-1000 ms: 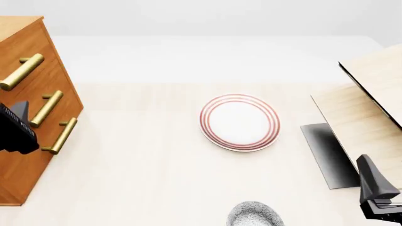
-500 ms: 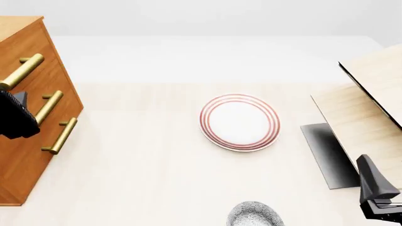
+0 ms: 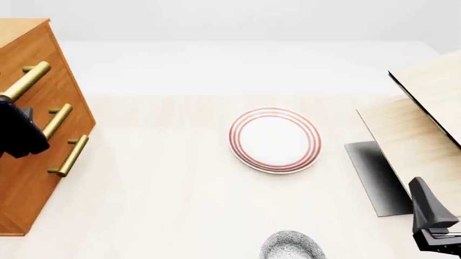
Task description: Open the top drawer of the cabinet and put the bowl in it.
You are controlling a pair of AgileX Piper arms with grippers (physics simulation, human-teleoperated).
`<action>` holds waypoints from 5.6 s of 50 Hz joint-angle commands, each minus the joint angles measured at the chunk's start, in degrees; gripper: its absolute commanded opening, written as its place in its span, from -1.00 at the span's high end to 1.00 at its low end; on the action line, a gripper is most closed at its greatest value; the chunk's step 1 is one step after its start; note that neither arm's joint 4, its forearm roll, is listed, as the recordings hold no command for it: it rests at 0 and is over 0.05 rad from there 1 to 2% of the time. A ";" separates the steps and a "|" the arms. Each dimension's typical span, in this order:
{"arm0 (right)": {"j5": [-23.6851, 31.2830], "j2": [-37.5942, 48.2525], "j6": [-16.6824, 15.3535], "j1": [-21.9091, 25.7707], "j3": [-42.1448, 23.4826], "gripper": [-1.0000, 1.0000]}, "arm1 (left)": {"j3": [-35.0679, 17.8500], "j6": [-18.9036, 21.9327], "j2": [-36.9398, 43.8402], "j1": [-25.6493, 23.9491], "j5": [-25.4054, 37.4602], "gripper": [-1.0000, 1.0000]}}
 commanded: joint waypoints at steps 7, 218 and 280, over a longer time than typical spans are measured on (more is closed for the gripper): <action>0.22 -0.32 -0.04 0.01 0.08 -1.00 | 0.32 -0.27 2.78 1.98 -2.42 -1.00; 0.22 -0.32 -0.04 0.01 0.08 -1.00 | -27.75 -43.63 -12.16 -28.84 42.16 -1.00; 0.22 -0.32 -0.04 0.01 0.08 -1.00 | -53.59 -82.43 2.84 -14.90 78.00 -1.00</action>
